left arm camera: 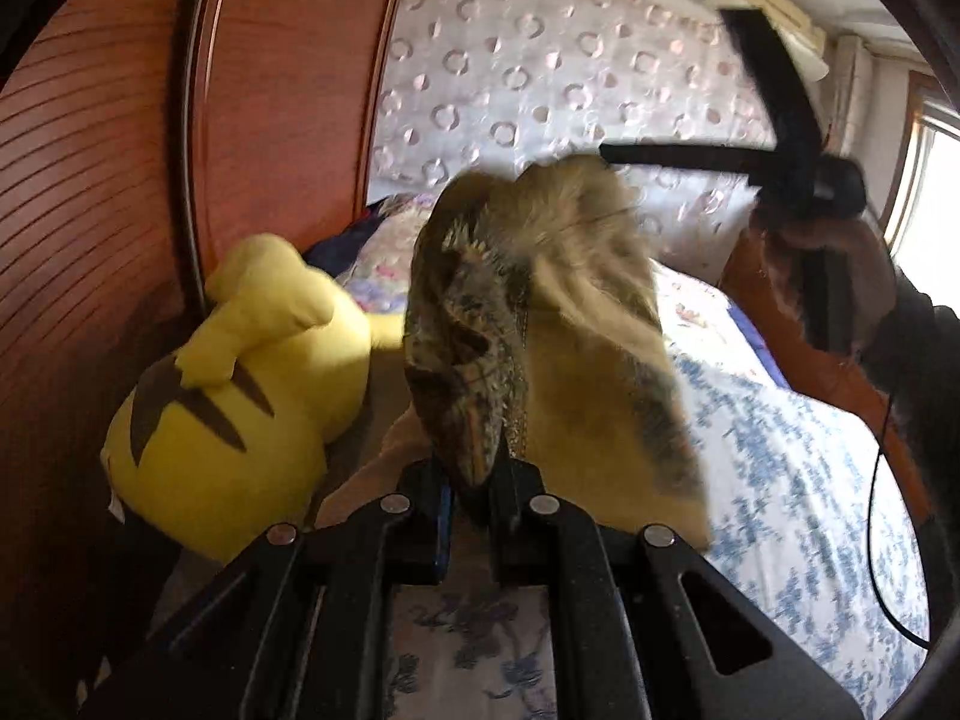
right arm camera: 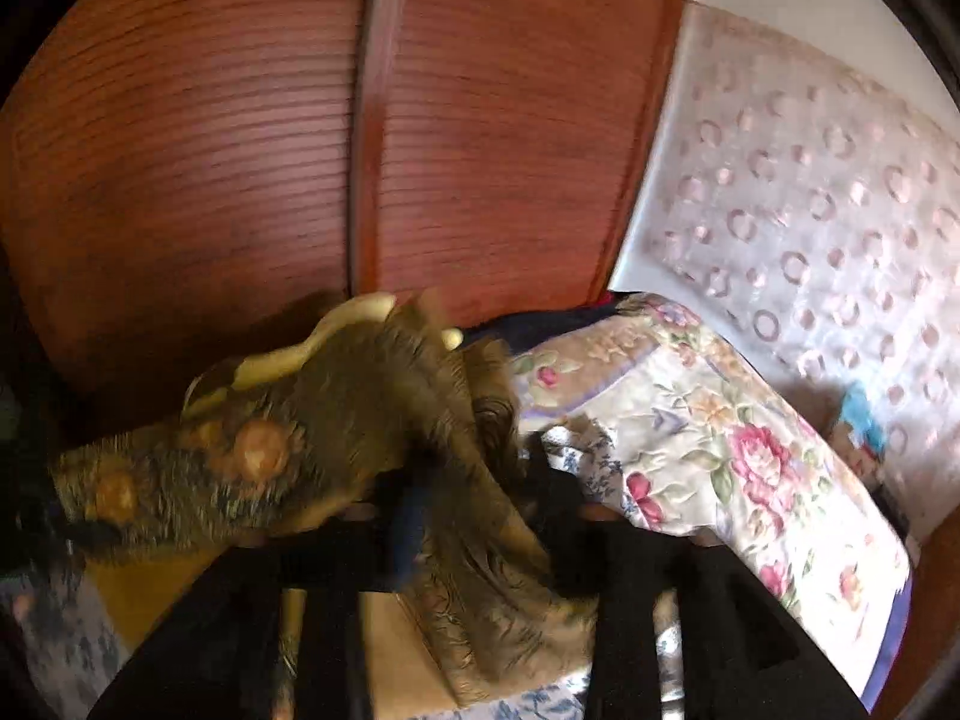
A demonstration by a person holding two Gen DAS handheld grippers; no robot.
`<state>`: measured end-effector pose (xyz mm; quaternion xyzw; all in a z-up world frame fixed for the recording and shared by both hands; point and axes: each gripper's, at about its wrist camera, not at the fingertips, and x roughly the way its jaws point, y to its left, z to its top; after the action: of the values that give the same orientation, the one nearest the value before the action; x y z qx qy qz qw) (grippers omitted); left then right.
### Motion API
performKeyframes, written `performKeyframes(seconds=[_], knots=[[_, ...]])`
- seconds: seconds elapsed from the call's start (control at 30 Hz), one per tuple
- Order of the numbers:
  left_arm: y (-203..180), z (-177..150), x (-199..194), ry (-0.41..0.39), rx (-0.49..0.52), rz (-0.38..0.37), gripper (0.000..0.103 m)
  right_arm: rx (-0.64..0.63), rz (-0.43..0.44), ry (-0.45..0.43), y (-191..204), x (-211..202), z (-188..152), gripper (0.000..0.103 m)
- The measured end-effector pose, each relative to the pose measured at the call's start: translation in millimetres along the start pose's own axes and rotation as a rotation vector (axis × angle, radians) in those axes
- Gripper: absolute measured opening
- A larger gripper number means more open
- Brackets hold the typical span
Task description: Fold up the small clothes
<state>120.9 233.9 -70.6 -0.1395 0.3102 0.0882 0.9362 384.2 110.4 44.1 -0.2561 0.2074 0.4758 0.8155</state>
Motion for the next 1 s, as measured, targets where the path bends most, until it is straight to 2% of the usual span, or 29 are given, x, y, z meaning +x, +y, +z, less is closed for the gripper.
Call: performKeyframes(seconds=[0.07,0.2,0.3,0.5,0.57,0.63,0.7,0.77,0.9,0.97,1.0], knots=[[4,-4,4,0.015,-0.004,0.006,0.009,0.040,-0.020,-0.020,-9,-9,-5,0.062],[8,-9,9,0.040,-0.006,0.021,0.009,0.063,-0.039,-0.011,-13,-2,-22,0.063],[10,-10,13,0.052,-0.005,0.028,0.010,0.119,0.055,0.051,-7,17,-41,0.063],[10,-11,14,0.068,0.008,0.035,0.010,0.234,0.093,0.185,-19,90,-66,0.063],[11,-10,13,0.068,0.002,0.047,0.015,0.242,0.104,0.169,-21,104,-69,0.063],[11,-10,7,0.051,0.008,0.061,0.017,0.272,0.112,0.154,-27,107,-67,0.063],[12,-10,1,0.039,0.013,0.064,0.019,0.263,0.084,0.159,-22,104,-68,0.063],[12,-11,-7,0.024,0.017,0.067,0.033,0.239,0.030,0.146,-10,92,-70,0.063],[8,-10,-24,-0.008,0.031,0.050,0.052,0.205,0.062,0.097,28,52,-74,0.063],[7,-9,-32,-0.016,0.033,0.039,0.076,0.196,0.073,0.070,42,30,-81,0.063],[5,-9,-37,-0.029,0.036,0.037,0.080,0.200,0.091,0.065,49,24,-85,0.063]])
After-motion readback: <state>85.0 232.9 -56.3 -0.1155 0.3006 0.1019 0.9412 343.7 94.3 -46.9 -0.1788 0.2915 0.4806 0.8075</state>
